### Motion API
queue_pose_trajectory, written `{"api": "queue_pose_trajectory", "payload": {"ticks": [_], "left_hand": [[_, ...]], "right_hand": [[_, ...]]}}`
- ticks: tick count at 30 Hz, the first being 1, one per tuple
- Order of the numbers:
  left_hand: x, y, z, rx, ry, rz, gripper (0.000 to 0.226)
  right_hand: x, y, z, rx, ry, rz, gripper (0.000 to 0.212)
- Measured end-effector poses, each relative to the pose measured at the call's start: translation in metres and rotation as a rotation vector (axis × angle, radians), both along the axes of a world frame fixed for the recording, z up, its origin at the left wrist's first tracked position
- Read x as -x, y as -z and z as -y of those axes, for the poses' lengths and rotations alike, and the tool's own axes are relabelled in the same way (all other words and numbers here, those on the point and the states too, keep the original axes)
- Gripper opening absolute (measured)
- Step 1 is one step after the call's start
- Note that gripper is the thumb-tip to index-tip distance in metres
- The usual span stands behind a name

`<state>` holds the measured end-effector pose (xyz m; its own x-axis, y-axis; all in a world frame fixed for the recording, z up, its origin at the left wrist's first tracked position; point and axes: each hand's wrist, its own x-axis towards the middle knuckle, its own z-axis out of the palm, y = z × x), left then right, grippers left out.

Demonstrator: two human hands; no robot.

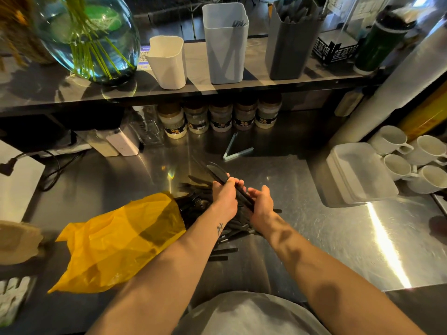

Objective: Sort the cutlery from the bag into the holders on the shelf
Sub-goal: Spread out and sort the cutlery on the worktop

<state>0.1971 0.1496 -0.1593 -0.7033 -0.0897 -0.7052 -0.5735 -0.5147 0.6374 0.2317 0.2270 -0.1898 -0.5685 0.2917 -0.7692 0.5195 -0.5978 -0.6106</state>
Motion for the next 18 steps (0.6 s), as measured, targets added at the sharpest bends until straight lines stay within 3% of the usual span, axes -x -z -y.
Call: {"api": "queue_pose_trajectory", "payload": {"ticks": [5,9,13,18], "left_hand": [[-0.010,0.001,-0.005,0.053,0.135,-0.013,0.017],[-0.012,-0.001,0.005,0.019,0.326,-0.037,0.018],[-0.020,-0.008,0.014,-0.143,0.572,-0.032,0.016],[-0.029,-0.014,0.012,-0.282,0.771,0.035,0.020]], "right_hand": [[0.003,0.002,0.014,0.049,-0.083,-0.016,0.059],[0.000,-0.005,-0.010,-0.023,-0.190,-0.102,0.043],[0.017,-0.040,-0.036,-0.123,-0.214,-0.278,0.026],[0.042,-0.068,-0.060,-0.249,-0.325,-0.420,0.030]]}}
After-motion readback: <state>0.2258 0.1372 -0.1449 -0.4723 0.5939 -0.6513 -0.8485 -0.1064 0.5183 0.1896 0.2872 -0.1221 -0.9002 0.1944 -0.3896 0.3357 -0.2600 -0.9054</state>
